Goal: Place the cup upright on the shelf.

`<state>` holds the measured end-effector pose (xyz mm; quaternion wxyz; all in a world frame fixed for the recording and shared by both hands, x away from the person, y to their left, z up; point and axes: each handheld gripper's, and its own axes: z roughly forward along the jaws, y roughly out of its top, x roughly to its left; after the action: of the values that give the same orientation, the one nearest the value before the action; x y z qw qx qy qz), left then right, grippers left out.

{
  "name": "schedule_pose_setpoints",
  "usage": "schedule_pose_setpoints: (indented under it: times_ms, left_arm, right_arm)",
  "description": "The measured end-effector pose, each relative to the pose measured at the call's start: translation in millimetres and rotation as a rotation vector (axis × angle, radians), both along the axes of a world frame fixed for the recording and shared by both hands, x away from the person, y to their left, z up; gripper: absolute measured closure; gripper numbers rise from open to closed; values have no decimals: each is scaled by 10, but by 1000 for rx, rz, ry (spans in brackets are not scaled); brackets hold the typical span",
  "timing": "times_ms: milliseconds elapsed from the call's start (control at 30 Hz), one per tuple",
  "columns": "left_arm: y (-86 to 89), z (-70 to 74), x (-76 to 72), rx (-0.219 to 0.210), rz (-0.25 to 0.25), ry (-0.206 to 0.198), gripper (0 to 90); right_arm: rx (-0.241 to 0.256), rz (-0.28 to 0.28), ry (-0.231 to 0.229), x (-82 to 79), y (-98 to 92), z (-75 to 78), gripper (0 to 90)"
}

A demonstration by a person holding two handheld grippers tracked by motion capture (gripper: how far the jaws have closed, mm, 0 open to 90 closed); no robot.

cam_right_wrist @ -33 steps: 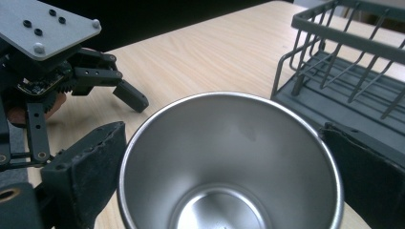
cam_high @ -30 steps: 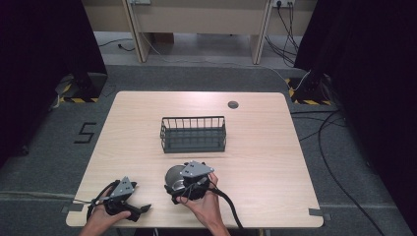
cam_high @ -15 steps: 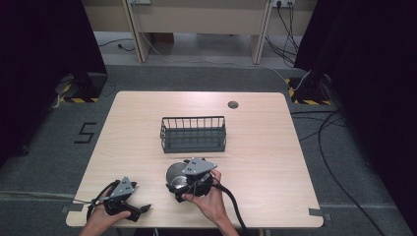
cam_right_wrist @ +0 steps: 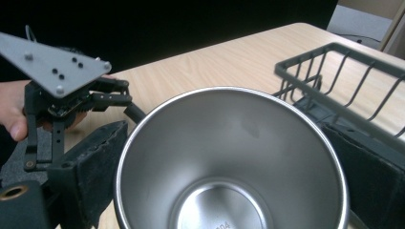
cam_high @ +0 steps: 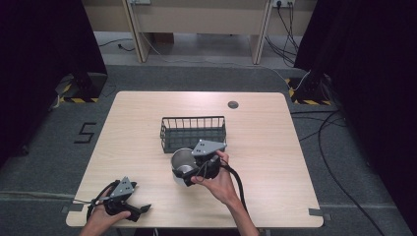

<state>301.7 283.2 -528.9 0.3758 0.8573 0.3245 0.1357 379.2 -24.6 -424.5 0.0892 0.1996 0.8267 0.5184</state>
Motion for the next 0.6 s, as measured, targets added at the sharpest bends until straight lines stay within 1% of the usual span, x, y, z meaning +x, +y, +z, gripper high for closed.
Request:
schedule_pose_setpoints:
  times_ms: [33,67,100,133,167,200,267,300,367,400,433,500,533,567,600]
  left_arm:
    - [-1,-1,0,-1,1,0,0]
    - [-1,-1,0,-1,1,0,0]
    - [-1,0,0,-1,1,0,0]
    - [-1,0,0,-1,1,0,0]
    - [-1,0,0,-1,1,0,0]
    - [-1,0,0,-1,1,0,0]
    - [-1,-1,0,-1,1,0,0]
    - [0,-1,0,-1,1,0,0]
    - [0,0,0,0,1,0,0]
    - [0,1,0,-1,1,1,0]
    - [0,1,-1,0,2,1,0]
    - [0,0,0,-1,1,1,0]
    - [0,1,-1,-1,2,1,0]
    - [0,1,-1,-1,2,1,0]
    - [1,2,0,0,0,2,0]
  right_arm:
    - [5,-1,-1,49,-13,47,61]
    - [5,-1,-1,49,-13,47,61]
    - [9,-6,1,96,-25,98,61]
    - [9,-6,1,96,-25,98,61]
    - [9,-9,-6,147,-36,155,61]
    - [9,-9,-6,147,-36,155,61]
    - [11,-17,-17,224,-50,256,61]
    - [14,-18,-12,246,-53,291,61]
    - [14,-21,-15,302,-59,359,61]
    - [14,-21,-15,302,-59,359,61]
    - [13,-25,-19,360,-61,419,61]
    - [12,-27,-18,389,-61,445,61]
    - [11,-28,-14,449,-61,494,61]
    - [11,-28,-14,449,-61,494,61]
    - [6,-32,-17,508,-59,541,61]
